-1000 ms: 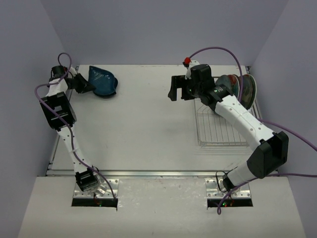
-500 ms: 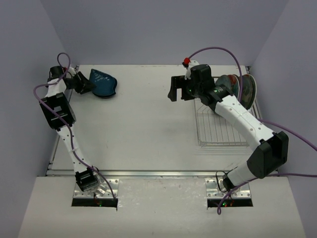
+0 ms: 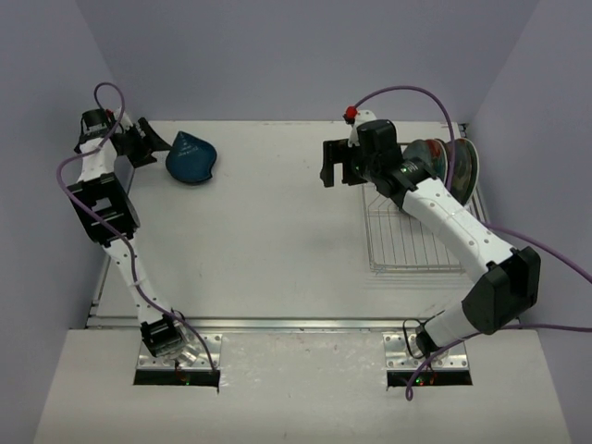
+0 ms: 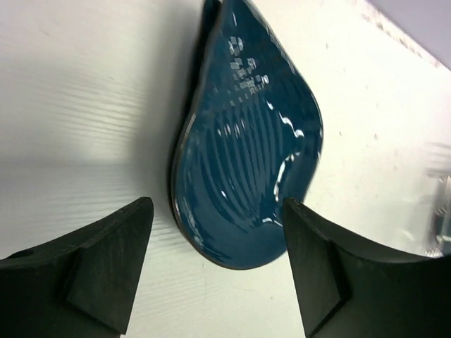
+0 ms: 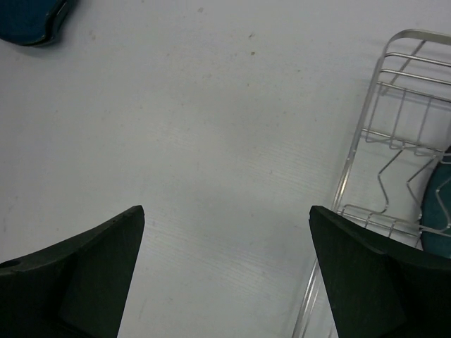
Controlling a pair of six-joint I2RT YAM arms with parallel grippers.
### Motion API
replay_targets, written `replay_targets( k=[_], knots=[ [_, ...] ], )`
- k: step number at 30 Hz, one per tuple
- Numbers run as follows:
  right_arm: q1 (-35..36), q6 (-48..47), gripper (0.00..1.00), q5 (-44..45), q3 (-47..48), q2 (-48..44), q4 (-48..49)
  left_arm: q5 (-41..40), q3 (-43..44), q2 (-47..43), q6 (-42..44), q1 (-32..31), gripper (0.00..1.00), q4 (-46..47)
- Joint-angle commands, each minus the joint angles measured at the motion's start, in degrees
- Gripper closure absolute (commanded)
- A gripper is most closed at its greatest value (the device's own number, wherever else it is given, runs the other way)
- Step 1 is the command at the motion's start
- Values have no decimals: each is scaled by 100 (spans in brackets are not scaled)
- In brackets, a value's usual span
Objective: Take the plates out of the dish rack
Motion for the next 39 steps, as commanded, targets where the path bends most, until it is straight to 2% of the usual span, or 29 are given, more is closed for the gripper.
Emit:
replay_targets(
  k=[1, 3, 7, 8, 9, 10, 13, 16, 21, 39],
  knots=[
    [-188, -365, 1, 1269, 64, -368, 207, -1685, -150, -1726, 532, -81, 26, 641],
    [-263, -527, 1, 1644, 45, -382, 207, -2128, -529, -2196, 716, -276, 25, 900],
    [-477, -1179, 4, 2481, 12, -323, 207, -3273, -2001, -3496, 1259, -784, 26, 1752],
    [-735, -1345, 10, 2797, -16, -295, 207, -3677, -3027, -4286, 1654, -1101, 27, 2312],
    [-738, -1416, 10, 2801, -17, -268, 207, -3839, -3041, -4296, 1659, -1323, 27, 2319],
    [-959, -1564, 18, 2955, -54, -231, 207, -4185, -4033, -5060, 1872, -1685, 27, 2870],
    [-1508, -1823, 28, 3146, -91, -86, 207, -4609, -5115, -5858, 2098, -2484, 26, 3262],
    [-1897, -1920, 32, 3150, -112, 15, 207, -4757, -5628, -6175, 2036, -3025, 26, 3262],
    [-2144, -1935, 36, 2957, -149, 120, 207, -4850, -6038, -6290, 1895, -3479, 27, 3232],
    [-2287, -1543, 57, 2203, -49, 966, 78, -4682, -6134, -6278, 1813, -3535, 26, 3181]
  ],
)
